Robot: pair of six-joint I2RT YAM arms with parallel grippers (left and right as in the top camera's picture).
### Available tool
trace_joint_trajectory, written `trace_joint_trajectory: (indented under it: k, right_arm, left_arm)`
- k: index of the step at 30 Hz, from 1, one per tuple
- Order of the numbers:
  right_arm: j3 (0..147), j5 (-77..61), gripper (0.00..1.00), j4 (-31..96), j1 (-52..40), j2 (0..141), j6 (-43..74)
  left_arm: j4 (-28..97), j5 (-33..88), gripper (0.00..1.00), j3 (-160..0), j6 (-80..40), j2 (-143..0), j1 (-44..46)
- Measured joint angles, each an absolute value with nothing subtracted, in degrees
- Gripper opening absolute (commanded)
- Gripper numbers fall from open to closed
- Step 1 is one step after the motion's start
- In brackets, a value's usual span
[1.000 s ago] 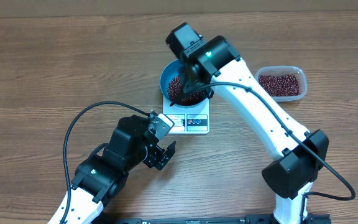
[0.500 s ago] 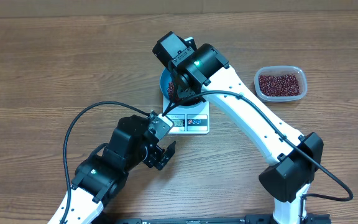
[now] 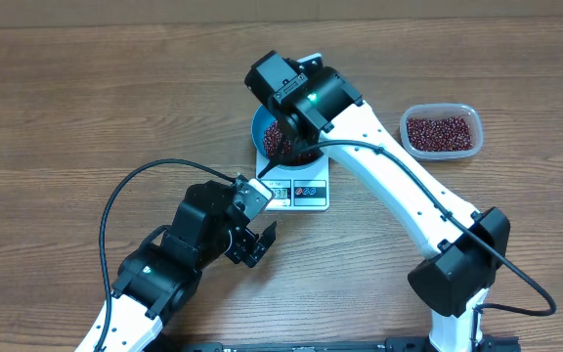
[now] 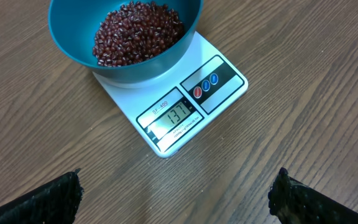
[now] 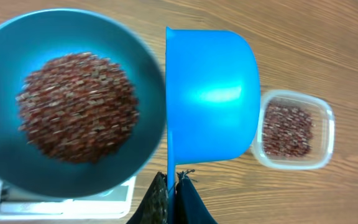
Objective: Scoop item into bowl and weigh 150g on scale
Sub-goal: 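Move the empty scoop with the right gripper back to the bean tub, then lower the scoop into the tub and scoop beans with the right gripper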
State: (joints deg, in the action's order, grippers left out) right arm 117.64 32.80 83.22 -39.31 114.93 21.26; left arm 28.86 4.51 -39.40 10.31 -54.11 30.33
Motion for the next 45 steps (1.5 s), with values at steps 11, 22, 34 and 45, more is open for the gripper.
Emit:
trace_joint_trajectory:
  k: [11,22,34,45]
  right_arm:
    - [117.6,34.8,0.04,83.8,-30.9,113.0,24.4]
    - [117.8,31.8,0.04,87.2,-11.9,112.9,27.2]
    - [113.1,24.9,0.04,83.1,-6.0,112.9,24.6]
    - [105.8,22.6,0.04,78.3,-6.1,115.0,23.9]
  left_arm:
    - [28.9,4.5,0.99,-39.4,10.3,-54.1,30.3]
    - [28.9,4.5,1.0,-39.4,10.3,-54.1,30.3]
    - [28.9,4.5,1.0,-39.4,10.3,-54.1,30.3]
    - [28.9,4.5,1.0,-39.4,10.3,-54.1,30.3]
